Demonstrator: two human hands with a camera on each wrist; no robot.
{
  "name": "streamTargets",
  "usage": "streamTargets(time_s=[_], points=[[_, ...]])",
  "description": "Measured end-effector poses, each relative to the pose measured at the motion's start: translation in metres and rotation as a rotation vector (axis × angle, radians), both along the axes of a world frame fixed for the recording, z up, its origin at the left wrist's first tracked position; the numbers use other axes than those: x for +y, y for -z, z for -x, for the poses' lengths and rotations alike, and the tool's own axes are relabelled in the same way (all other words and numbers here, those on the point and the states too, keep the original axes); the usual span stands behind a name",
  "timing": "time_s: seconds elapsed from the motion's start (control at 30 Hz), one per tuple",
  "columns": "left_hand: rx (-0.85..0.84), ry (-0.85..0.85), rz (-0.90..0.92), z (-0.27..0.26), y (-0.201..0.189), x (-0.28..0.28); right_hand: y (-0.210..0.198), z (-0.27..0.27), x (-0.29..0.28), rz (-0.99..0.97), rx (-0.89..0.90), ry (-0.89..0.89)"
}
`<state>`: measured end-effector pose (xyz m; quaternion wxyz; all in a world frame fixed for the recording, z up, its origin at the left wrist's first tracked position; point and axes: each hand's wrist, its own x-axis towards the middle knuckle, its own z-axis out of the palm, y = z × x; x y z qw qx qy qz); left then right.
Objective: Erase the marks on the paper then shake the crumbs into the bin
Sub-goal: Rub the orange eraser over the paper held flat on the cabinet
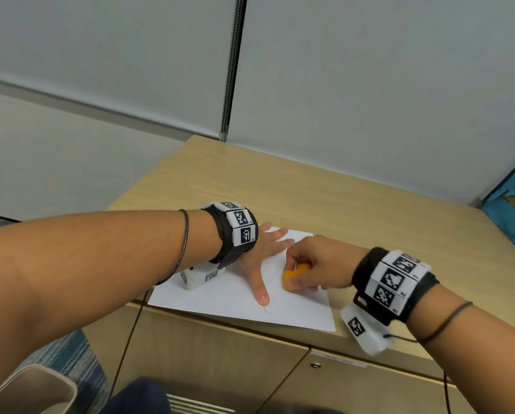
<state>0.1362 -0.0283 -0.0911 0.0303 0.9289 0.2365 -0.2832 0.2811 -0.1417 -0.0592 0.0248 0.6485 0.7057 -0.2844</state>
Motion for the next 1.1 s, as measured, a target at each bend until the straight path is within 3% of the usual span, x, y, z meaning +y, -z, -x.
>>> streamTargets(time_s=[0.27, 0.5, 0.7, 0.8, 1.0, 1.1], points=[[-0.036, -0.027, -0.037, 0.004, 0.001, -0.003, 0.008, -0.012, 0.051, -0.298, -0.095, 0.268], [-0.003, -0.054, -0.036, 0.002, 0.002, -0.001, 0.002, -0.015, 0.021, -0.007, -0.028, 0.039], [-0.034, -0.033, -0.037, 0.003, 0.003, -0.001, 0.014, -0.013, 0.046, -0.249, -0.040, 0.205], [-0.036, -0.034, -0.044, 0.002, 0.004, -0.001, 0.018, -0.011, 0.042, -0.336, -0.165, 0.154], [-0.014, -0.050, -0.045, 0.002, 0.004, 0.001, 0.006, -0.011, 0.002, -0.057, 0.007, 0.024], [-0.007, -0.045, -0.045, 0.002, 0.003, 0.000, 0.006, -0.015, 0.012, -0.102, -0.024, 0.074]])
